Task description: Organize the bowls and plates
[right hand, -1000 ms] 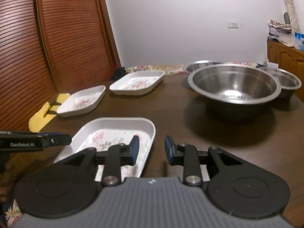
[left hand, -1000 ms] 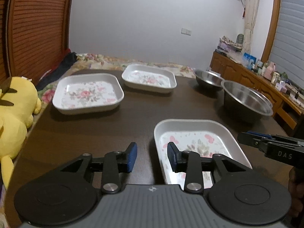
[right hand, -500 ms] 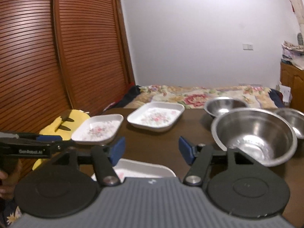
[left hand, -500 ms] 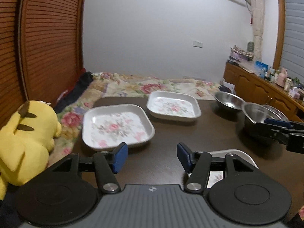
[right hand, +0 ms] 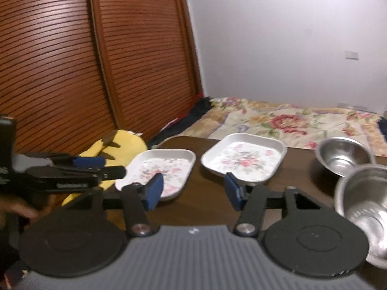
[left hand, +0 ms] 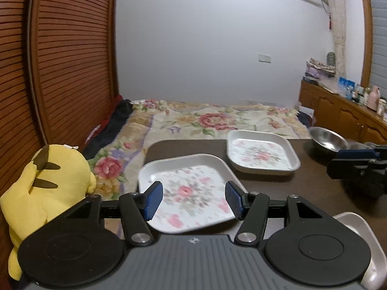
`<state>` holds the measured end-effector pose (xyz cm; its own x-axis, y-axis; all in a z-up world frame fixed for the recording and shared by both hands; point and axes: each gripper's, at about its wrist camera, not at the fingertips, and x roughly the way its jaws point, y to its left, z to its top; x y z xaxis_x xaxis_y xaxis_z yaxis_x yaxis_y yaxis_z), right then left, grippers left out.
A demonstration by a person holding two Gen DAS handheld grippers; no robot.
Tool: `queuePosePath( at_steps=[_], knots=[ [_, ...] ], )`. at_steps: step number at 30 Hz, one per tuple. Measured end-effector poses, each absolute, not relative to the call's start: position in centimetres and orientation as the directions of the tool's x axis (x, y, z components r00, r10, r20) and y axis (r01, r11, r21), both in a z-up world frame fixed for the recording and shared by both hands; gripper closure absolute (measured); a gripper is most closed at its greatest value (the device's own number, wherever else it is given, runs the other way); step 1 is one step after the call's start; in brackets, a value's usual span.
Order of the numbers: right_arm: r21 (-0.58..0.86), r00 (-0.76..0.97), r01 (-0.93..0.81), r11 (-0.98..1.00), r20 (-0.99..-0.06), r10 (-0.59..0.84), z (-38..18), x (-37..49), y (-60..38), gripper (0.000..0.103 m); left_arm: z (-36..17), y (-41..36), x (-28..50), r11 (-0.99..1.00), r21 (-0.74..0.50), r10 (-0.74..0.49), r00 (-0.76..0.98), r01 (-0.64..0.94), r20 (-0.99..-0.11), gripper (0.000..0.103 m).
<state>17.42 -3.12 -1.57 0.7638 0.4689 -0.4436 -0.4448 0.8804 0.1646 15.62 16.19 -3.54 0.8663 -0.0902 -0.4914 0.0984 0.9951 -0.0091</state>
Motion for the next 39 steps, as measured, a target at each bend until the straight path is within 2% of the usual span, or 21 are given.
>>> queuePosePath(
  at_steps=[8,12,20,23,30,31,39],
  knots=[
    [0.171,0.692,-0.474,0.864,-0.534,0.485,-1.8,22.3,0.2,0.054,-4.3,18.8,19.1,0.995,0.001,-0.085,0.855,0.099,-0.511,0.05],
    [0.211,0.638,-0.461,0.862,-0.597,0.487,-3.4,25.3,1.5,0.061,-5.5,20.2,20.9,0.996,-0.002,-0.074,0.832,0.087,-0.55,0.069],
    [0.242,0.573,-0.418,0.876,-0.678,0.46,-5.8,28.6,2.7,0.072,-8.1,22.2,22.9,0.997,-0.052,-0.078,0.789,0.059,-0.61,0.071],
    [0.251,0.562,-0.414,0.875,-0.686,0.462,-6.1,29.0,3.1,0.073,-8.4,22.4,23.1,0.996,-0.067,-0.086,0.784,0.057,-0.614,0.072],
    [0.26,0.536,-0.413,0.873,-0.705,0.464,-7.1,29.7,4.0,0.08,-8.8,22.5,23.3,0.996,-0.07,-0.092,0.775,0.062,-0.625,0.083],
    [0.256,0.535,-0.414,0.874,-0.708,0.461,-7.2,29.7,4.1,0.083,-8.9,22.5,23.4,0.996,-0.07,-0.089,0.774,0.058,-0.627,0.083],
    [0.256,0.526,-0.417,0.872,-0.715,0.461,-7.5,30.1,4.2,0.085,-9.0,23.0,23.3,0.991,-0.118,-0.118,0.767,0.055,-0.631,0.086]
  ],
)
